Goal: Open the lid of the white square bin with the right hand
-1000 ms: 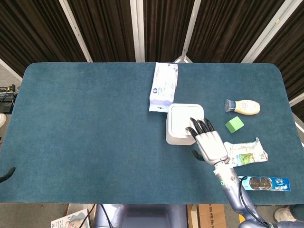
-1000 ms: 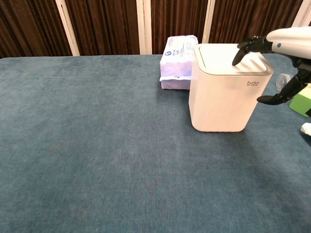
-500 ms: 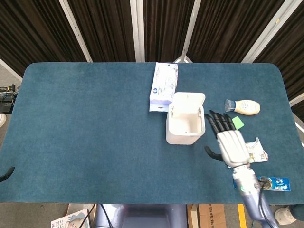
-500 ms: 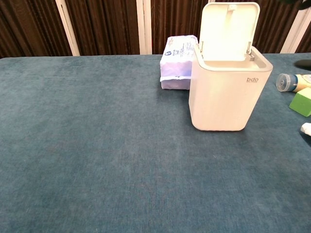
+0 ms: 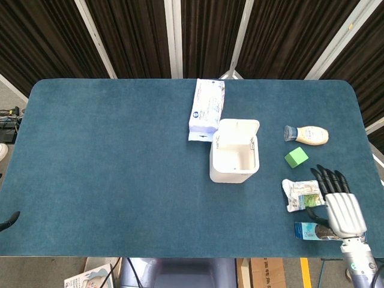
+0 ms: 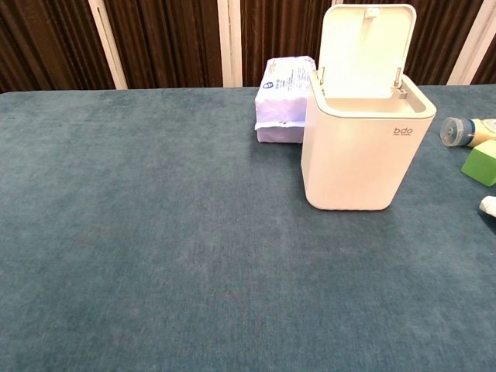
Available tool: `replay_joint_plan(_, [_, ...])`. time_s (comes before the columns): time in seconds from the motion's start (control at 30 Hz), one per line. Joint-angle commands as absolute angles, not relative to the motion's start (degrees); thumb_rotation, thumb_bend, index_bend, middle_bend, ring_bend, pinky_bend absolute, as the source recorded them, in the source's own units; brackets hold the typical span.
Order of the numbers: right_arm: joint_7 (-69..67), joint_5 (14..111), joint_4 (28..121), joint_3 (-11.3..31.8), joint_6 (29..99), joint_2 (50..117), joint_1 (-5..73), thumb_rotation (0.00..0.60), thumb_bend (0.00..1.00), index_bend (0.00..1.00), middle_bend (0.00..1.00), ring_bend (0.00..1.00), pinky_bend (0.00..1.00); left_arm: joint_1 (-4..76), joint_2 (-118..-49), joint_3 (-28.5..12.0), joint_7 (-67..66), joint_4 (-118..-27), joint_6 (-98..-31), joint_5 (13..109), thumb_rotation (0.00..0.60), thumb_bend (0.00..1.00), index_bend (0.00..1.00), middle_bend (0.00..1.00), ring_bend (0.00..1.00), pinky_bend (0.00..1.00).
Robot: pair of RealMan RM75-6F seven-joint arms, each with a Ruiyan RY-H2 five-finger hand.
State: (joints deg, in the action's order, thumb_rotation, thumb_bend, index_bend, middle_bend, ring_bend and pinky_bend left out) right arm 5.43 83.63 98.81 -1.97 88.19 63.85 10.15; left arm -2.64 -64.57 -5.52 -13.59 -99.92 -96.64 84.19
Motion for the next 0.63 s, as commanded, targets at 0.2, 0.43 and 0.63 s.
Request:
replay_joint_plan(0.2, [4.00, 81.56, 91.17, -0.30, 90.92, 68.76, 6.51, 0.600, 0.29, 0.00, 0.01, 0.06, 0.04, -2.21, -64.56, -4.84, -15.47, -100.15, -95.08, 84.01, 0.600, 0.07, 0.18, 0.10, 0.00, 0.00])
replay_joint_plan(0.43, [3.06, 82.38, 89.02, 1.10, 92.59, 69.28, 5.62, 0.600, 0.29, 0.00, 0.01, 0.06, 0.04, -2.04, -64.04, -4.28, -15.44, -100.62, -94.42, 84.59, 0.600, 0.07, 0.18, 0.10, 0.00, 0.00])
replay_joint_plan(0.63, [3.12, 83.53, 89.46, 0.93, 92.62, 68.71, 5.02, 0.600, 0.29, 0.00, 0.01, 0.05, 0.04, -2.12, -63.68, -3.99, -14.66, -100.58, -94.57, 85.32, 0.600, 0.07, 0.18, 0.10, 0.00, 0.00])
